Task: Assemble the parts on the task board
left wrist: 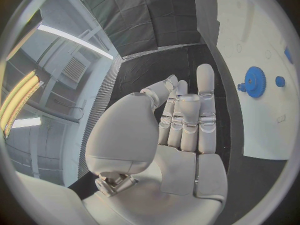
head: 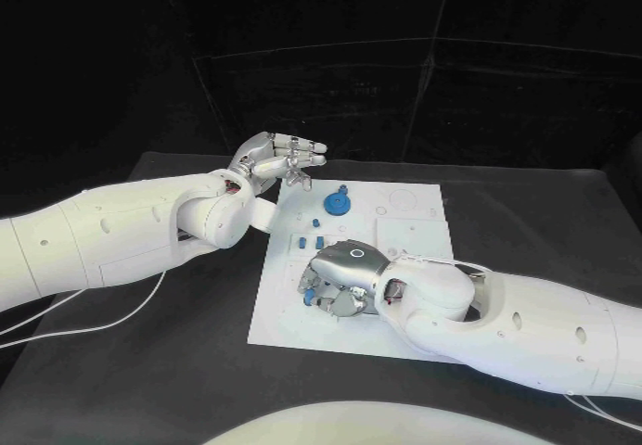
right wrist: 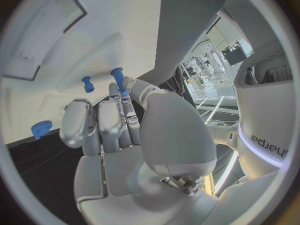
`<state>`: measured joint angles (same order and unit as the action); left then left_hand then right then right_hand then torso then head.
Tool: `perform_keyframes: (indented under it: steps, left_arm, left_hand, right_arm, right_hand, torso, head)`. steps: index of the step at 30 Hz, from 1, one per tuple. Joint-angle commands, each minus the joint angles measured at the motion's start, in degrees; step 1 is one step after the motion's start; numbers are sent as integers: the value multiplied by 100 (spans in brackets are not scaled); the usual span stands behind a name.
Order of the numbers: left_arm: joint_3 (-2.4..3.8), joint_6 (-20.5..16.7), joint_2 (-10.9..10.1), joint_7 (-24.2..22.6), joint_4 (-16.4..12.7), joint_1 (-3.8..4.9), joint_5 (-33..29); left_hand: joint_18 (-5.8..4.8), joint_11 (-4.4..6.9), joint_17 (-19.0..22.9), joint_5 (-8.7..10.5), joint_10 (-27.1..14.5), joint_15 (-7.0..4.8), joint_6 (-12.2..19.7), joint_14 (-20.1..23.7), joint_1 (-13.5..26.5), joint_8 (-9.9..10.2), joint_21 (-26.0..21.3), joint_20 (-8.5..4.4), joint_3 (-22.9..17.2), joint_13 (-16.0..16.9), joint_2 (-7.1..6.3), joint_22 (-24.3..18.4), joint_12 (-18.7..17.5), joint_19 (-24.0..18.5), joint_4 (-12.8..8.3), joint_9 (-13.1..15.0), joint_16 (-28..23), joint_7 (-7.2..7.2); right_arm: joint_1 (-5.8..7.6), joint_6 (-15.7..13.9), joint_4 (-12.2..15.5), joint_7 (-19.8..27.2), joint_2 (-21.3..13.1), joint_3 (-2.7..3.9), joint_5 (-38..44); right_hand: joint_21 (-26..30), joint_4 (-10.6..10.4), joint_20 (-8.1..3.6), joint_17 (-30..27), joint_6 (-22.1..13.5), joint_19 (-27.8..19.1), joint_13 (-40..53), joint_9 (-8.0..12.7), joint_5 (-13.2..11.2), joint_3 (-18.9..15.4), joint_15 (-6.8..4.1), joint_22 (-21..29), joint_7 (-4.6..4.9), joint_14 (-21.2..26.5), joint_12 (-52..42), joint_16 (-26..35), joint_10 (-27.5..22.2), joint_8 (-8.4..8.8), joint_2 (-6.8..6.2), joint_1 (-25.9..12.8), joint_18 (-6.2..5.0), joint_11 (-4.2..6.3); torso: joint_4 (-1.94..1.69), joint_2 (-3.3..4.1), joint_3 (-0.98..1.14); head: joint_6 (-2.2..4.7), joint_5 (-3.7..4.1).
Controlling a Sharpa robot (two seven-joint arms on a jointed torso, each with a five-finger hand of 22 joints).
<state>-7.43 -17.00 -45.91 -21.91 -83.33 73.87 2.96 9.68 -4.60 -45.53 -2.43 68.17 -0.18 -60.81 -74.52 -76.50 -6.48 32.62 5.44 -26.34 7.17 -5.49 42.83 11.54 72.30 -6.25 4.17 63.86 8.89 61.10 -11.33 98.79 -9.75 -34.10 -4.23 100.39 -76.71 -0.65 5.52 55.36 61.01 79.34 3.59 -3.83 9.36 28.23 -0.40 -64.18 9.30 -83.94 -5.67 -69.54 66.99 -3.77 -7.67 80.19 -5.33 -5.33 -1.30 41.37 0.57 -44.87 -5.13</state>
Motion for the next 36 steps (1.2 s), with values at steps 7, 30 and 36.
perform_keyframes:
  steps: [7,30,36]
  left_arm:
    - [6,60,-7,-22,-13,13,-14]
    - [5,71,-16,-13,-5,14,-14]
    - [5,72,-27,-10,1,13,-14]
  left_hand:
    - [66,-2,6,-33,-52,3,21,44,-1,-11,-19,-7,46,7,49,-7,39,-28,1,-9,-26,14]
    - [66,-2,6,-33,-52,3,21,44,-1,-11,-19,-7,46,7,49,-7,39,-28,1,-9,-26,14]
    - [66,-2,6,-33,-52,3,21,44,-1,-11,-19,-7,46,7,49,-7,39,-28,1,-9,-26,14]
  right_arm:
    - [-5,-26,-15,74,21,-4,-56]
    - [-11,-776,112,255,-181,-5,-202]
    - [9,-1362,419,378,-610,5,-526]
  right_hand:
    - [24,-14,67,-58,-280,-17,16,18,12,-23,61,22,-7,-52,84,31,-101,35,-54,-103,27,-4]
    - [310,-57,138,-332,-1608,-209,12,22,-19,-901,158,480,-144,12,143,143,-1225,36,-149,-147,-54,-133]
    - [298,-82,131,-419,-1271,-172,43,-23,62,-1098,126,458,10,31,-87,190,-1013,-27,-34,-88,-50,-83]
  torso:
    - [1,0,1]
    - [4,-6,8]
    - [10,-15,5]
  head:
    - [-4,-5]
    - [4,5]
    - [44,44]
